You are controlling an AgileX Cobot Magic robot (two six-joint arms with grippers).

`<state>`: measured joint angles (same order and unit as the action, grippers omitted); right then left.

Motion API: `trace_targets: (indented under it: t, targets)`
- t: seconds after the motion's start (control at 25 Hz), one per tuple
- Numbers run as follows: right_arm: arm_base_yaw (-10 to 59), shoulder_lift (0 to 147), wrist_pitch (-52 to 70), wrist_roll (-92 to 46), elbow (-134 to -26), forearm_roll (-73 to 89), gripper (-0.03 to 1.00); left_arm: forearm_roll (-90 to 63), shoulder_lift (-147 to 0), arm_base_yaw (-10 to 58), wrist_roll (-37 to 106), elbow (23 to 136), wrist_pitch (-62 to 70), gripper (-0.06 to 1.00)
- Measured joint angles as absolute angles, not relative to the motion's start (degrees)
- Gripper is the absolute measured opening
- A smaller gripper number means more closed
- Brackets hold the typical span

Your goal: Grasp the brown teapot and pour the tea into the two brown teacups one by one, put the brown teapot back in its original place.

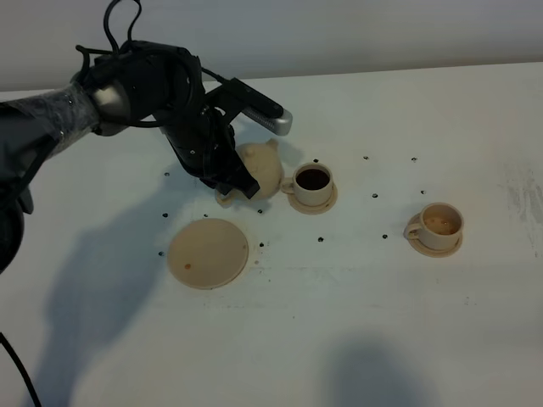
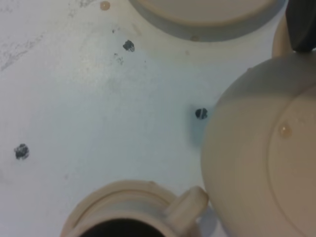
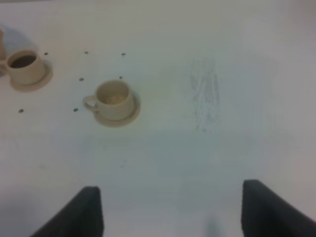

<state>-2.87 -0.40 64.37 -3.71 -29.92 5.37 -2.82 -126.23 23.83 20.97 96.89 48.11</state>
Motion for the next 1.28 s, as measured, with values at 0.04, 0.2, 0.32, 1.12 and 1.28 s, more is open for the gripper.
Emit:
trace_targets:
  t: [0.04,0.2,0.32,1.12,1.28]
  targets:
    - [-2.87,-0.40,64.37,-3.71,-29.92,5.37,0.57,-2.82,-126.30,23.83,20.97,96.89,48.11,0.09]
    - [-2.87,-0.40,64.37,-3.71,-29.92,5.37,0.57,-2.76,-125.73,23.95,21.08,97.15,48.90,0.09]
    - [-2.87,-0.40,64.37,-3.71,-29.92,5.37,0.57,-1.70,-124.14,24.18,21.15,97.87,49.67,0.09]
    - [-2.87,-0.40,64.37,-3.71,-29.92,5.37,0.57,-3.28,-120.49,36.24,28.45,106.66,55.49,0.09]
    - [-2.87,-0.40,64.37,-3.71,-29.92,5.37,0.57,-2.44,-120.56,38.76,28.93,106.80,52.49,0.09]
